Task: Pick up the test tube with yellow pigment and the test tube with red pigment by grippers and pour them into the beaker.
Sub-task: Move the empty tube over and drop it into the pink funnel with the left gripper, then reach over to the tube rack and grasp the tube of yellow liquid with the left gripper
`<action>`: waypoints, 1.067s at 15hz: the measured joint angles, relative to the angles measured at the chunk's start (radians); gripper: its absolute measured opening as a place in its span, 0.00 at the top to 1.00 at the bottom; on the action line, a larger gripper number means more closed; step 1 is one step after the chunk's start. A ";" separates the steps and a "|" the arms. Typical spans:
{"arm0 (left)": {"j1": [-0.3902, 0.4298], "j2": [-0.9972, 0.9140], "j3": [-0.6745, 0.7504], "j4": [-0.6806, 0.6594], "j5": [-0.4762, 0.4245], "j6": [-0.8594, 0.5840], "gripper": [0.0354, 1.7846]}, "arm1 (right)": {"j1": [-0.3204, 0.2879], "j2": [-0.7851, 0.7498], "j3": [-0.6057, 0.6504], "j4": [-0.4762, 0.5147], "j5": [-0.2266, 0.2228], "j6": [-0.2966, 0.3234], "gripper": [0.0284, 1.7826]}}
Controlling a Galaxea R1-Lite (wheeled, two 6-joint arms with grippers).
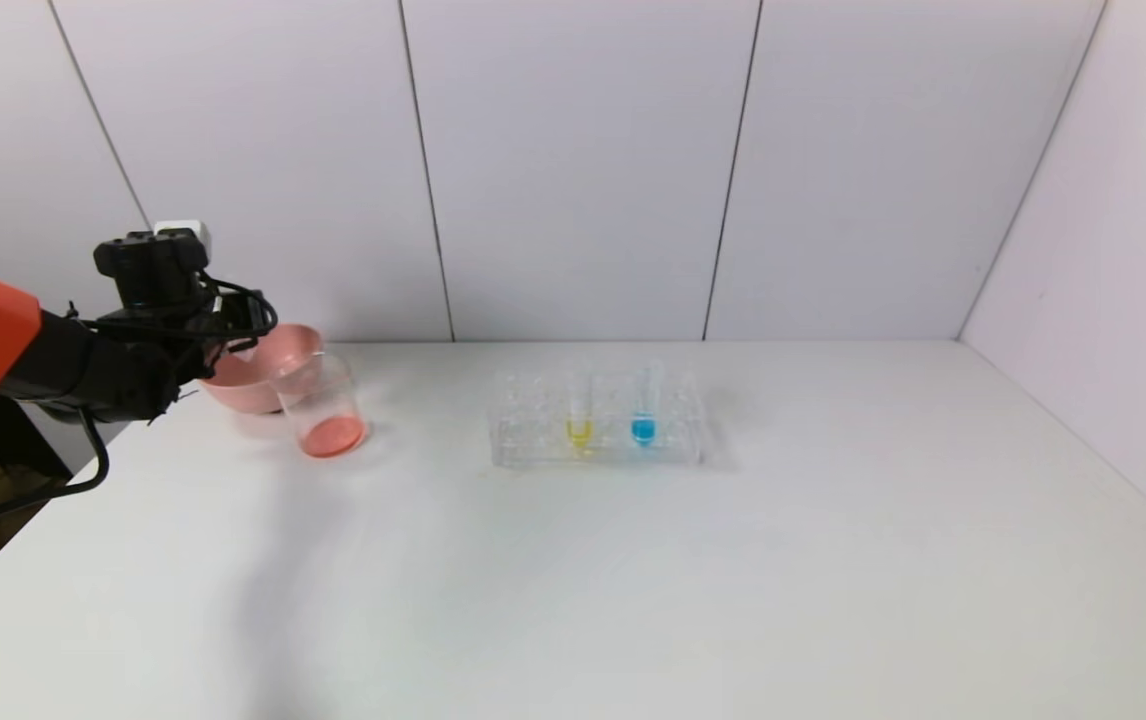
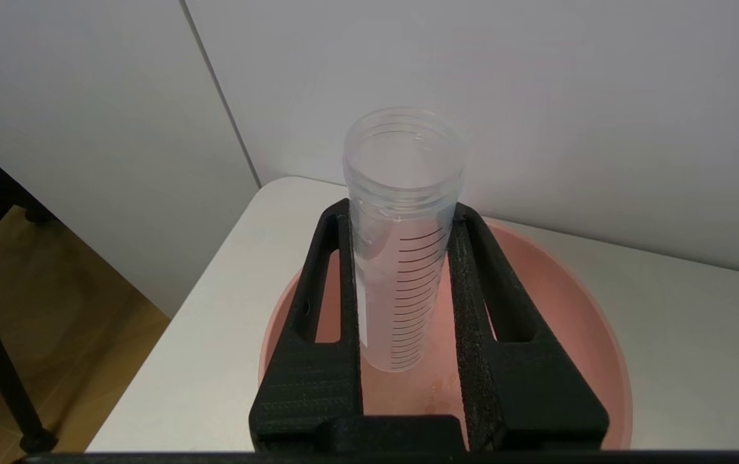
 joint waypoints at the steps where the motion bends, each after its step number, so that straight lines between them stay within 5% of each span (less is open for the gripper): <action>1: -0.005 0.001 -0.003 -0.001 0.000 -0.001 0.75 | 0.000 0.000 0.000 0.000 0.000 0.000 0.04; 4: -0.014 0.003 -0.009 -0.001 0.001 -0.001 0.63 | 0.000 0.000 0.000 0.000 0.000 0.000 0.04; 8: -0.021 0.006 -0.011 -0.010 0.002 -0.002 0.26 | 0.000 0.000 0.000 0.000 0.000 0.000 0.04; 11: -0.021 0.003 -0.007 -0.012 0.004 -0.002 0.07 | 0.000 0.000 0.000 0.000 0.000 0.000 0.04; 16: -0.020 -0.115 0.141 0.001 -0.048 0.025 0.01 | 0.000 0.000 0.000 0.000 0.000 0.000 0.04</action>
